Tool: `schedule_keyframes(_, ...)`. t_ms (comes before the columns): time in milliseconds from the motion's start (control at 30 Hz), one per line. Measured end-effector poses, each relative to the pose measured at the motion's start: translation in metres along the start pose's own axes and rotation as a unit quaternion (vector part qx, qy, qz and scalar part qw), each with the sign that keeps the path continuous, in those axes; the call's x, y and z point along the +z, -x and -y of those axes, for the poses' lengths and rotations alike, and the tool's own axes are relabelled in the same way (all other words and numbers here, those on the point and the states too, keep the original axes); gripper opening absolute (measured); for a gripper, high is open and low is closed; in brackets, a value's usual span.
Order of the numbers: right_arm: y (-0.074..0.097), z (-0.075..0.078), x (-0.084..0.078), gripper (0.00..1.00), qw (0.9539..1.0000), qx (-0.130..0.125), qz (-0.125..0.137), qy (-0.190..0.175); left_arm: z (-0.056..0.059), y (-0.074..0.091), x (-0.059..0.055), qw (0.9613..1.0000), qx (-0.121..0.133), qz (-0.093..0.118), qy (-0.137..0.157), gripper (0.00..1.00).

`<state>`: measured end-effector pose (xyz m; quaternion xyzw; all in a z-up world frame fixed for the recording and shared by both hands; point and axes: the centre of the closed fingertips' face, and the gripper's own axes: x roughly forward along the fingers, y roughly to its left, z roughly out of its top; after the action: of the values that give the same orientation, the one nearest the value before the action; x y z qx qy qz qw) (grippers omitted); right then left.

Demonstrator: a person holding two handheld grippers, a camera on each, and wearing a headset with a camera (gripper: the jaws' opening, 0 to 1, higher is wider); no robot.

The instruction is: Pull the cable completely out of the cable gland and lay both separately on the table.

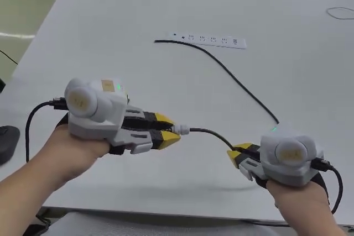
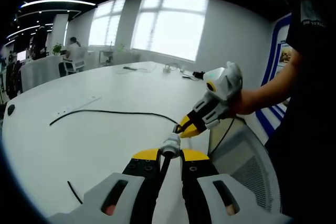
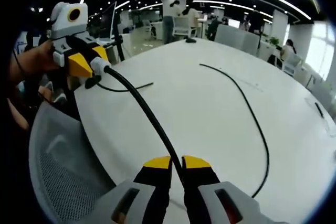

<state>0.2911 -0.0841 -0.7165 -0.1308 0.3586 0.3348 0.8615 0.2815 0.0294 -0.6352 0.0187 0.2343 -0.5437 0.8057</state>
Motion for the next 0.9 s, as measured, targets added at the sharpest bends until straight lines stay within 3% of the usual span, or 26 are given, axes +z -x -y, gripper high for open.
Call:
schedule_keyframes(133, 0.006, -0.006, 0.012, 0.16, 0.9998, 0.014, 0.009, 0.012, 0.0, 0.0, 0.001, 1.0, 0.0, 0.0, 0.0, 0.15)
schedule_keyframes(267, 0.012, -0.025, 0.041, 0.26, 0.9965, 0.035, 0.028, 0.07, 0.002, -0.001, 0.0, 1.0, -0.002, -0.002, 0.0, 0.15)
schedule_keyframes(400, 0.013, -0.047, 0.069, 0.25, 0.9876, 0.04, 0.046, 0.145, 0.003, -0.003, 0.0, 1.0, -0.004, -0.004, 0.0, 0.15)
schedule_keyframes(533, 0.006, -0.065, 0.08, 0.22, 0.9768, 0.045, 0.046, 0.204, 0.003, -0.003, 0.001, 1.0, -0.004, -0.003, 0.0, 0.15)
schedule_keyframes(600, 0.003, -0.068, 0.083, 0.18, 0.9735, 0.045, 0.049, 0.219, 0.003, -0.003, 0.002, 1.0, -0.004, -0.004, -0.002, 0.15)
schedule_keyframes(700, 0.001, -0.069, 0.087, 0.1, 0.9706, 0.042, 0.052, 0.231, 0.004, -0.004, 0.002, 1.0, -0.004, -0.003, -0.002, 0.15)
schedule_keyframes(900, -0.001, -0.071, 0.088, 0.08, 0.9708, 0.049, 0.053, 0.229, 0.005, -0.005, 0.002, 1.0, -0.006, -0.003, -0.003, 0.15)
